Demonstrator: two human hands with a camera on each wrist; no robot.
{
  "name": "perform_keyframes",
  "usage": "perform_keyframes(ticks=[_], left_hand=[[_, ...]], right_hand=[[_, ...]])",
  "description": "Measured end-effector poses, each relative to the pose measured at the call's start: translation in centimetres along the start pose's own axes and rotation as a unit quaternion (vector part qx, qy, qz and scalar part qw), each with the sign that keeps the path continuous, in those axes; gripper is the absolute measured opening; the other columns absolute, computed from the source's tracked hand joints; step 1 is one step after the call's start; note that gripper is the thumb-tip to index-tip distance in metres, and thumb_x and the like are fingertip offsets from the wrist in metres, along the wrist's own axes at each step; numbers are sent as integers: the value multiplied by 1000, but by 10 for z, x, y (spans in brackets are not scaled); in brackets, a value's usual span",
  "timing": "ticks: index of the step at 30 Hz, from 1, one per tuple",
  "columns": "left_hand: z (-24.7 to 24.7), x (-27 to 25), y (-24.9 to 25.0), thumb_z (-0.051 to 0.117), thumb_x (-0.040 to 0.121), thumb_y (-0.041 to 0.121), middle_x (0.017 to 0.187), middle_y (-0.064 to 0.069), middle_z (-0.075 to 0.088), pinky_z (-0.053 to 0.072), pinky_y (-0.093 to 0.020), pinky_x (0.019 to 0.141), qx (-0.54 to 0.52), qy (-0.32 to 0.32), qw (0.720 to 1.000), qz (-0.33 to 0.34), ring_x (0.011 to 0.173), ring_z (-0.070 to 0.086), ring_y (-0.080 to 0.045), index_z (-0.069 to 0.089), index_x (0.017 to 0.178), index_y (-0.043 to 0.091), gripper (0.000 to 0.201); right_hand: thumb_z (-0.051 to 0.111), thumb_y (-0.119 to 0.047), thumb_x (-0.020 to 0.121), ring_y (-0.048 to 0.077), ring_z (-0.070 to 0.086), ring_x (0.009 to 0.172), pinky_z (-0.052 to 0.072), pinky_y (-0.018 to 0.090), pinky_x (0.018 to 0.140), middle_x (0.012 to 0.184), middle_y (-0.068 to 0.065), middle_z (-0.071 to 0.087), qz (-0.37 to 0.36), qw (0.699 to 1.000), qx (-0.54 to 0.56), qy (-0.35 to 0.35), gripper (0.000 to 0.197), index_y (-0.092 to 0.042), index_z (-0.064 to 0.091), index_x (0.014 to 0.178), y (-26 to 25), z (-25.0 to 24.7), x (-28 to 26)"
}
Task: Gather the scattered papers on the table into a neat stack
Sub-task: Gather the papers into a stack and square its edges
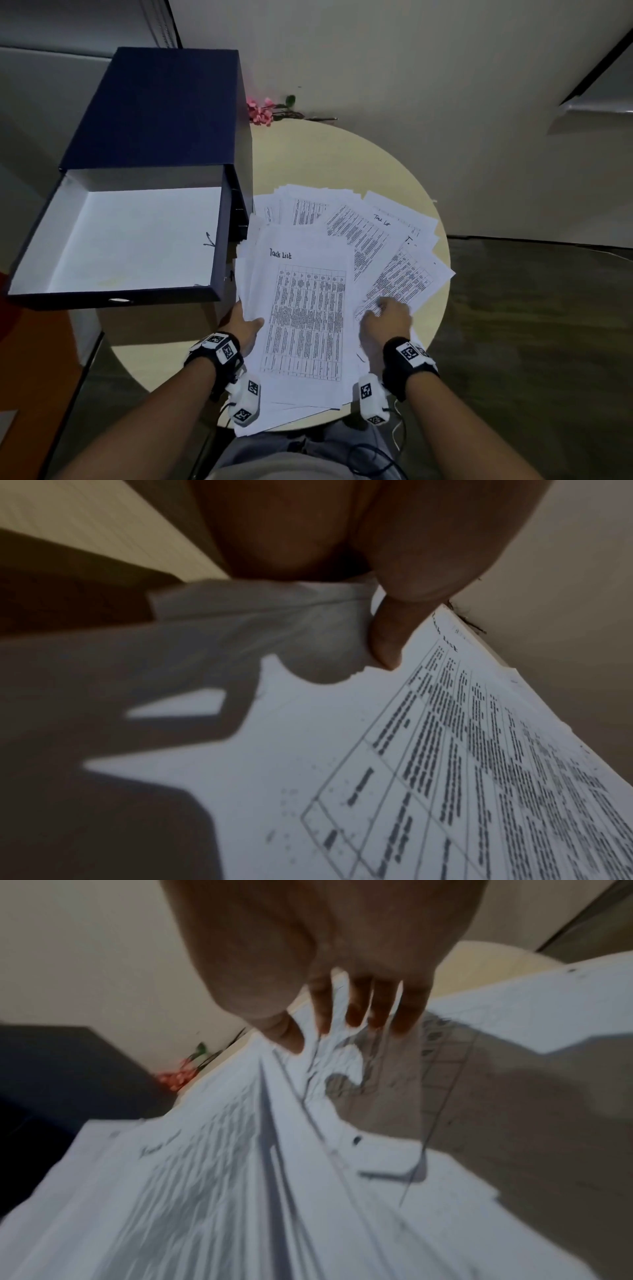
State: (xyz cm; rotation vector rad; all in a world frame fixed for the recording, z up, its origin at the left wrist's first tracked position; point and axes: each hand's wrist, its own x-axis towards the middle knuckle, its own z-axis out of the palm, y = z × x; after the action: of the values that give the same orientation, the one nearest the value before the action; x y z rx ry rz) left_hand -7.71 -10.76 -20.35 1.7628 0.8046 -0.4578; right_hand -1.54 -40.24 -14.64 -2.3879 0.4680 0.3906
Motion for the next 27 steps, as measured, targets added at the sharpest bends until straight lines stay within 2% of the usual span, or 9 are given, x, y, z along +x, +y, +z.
perform_keyframes(ticks=[4, 8, 12, 14, 16, 18, 20, 23, 27], left_hand=[[1, 4, -3, 59, 93, 21, 130, -3, 55, 39, -44, 106, 11, 3, 1000, -6, 122, 52, -31, 36, 143, 19, 56], [4, 7, -4, 61, 91, 17, 127, -6, 60, 42, -42, 101, -4, 4, 1000, 3, 115, 56, -29, 42, 140, 19, 53], [6, 4, 2, 58, 92, 12, 123, -9, 61, 47, -40, 94, -20, 3, 1000, 0, 106, 59, -29, 43, 138, 17, 49], [6, 5, 2, 59, 92, 13, 124, -11, 61, 48, -43, 95, -21, 6, 1000, 0, 108, 60, -29, 42, 138, 17, 49], [6, 4, 2, 58, 92, 12, 125, -11, 61, 48, -43, 97, -11, 6, 1000, 1, 110, 59, -30, 42, 138, 16, 49], [6, 0, 6, 57, 93, 11, 127, -13, 60, 47, -43, 98, -7, 7, 1000, -1, 111, 58, -30, 41, 139, 14, 50], [5, -1, 7, 57, 94, 11, 126, -14, 59, 47, -39, 95, -6, 8, 1000, -6, 109, 58, -31, 41, 139, 12, 48], [6, -1, 8, 57, 94, 12, 128, -13, 58, 46, -37, 92, 5, 14, 1000, -13, 109, 56, -30, 39, 140, 12, 50], [7, 4, 5, 57, 94, 10, 121, -13, 59, 48, -30, 78, -8, 19, 1000, -22, 99, 59, -28, 39, 139, 11, 48]], right_hand=[[65, -32, 90, 39, 41, 134, 43, 45, 106, 153, 17, 31, 161, 981, 100, 47, 71, -10, 33, 150, 12, -34, 6], [67, -21, 95, 24, 55, 118, 49, 40, 89, 143, 7, 45, 179, 932, 313, 28, 77, -12, 18, 153, 10, -43, 19], [73, -22, 90, 36, 58, 113, 44, 37, 91, 132, 20, 54, 178, 946, 270, 33, 62, -5, 41, 140, 6, -37, 38], [66, -16, 92, 32, 57, 80, 47, 37, 76, 101, 17, 56, 179, 947, 267, -13, 33, -8, 53, 120, 3, -32, 45], [58, -7, 93, 32, 58, 78, 51, 42, 73, 103, 13, 56, 199, 936, 289, -20, 30, -13, 48, 120, -2, -28, 50], [53, -3, 93, 33, 59, 83, 53, 47, 79, 107, 16, 58, 215, 925, 312, -9, 36, -1, 49, 128, -4, -21, 57], [49, -2, 91, 26, 54, 68, 50, 35, 62, 92, 15, 56, 219, 912, 347, 13, 44, -6, 46, 135, -4, -15, 66], [52, -4, 88, 20, 45, 52, 39, 25, 46, 73, 10, 51, 213, 908, 360, 31, 27, -19, 43, 108, -9, -11, 69], [67, -21, 73, 21, 47, 52, 42, 29, 49, 67, 9, 57, 183, 907, 380, 0, 24, -8, 58, 90, -17, -2, 75]])
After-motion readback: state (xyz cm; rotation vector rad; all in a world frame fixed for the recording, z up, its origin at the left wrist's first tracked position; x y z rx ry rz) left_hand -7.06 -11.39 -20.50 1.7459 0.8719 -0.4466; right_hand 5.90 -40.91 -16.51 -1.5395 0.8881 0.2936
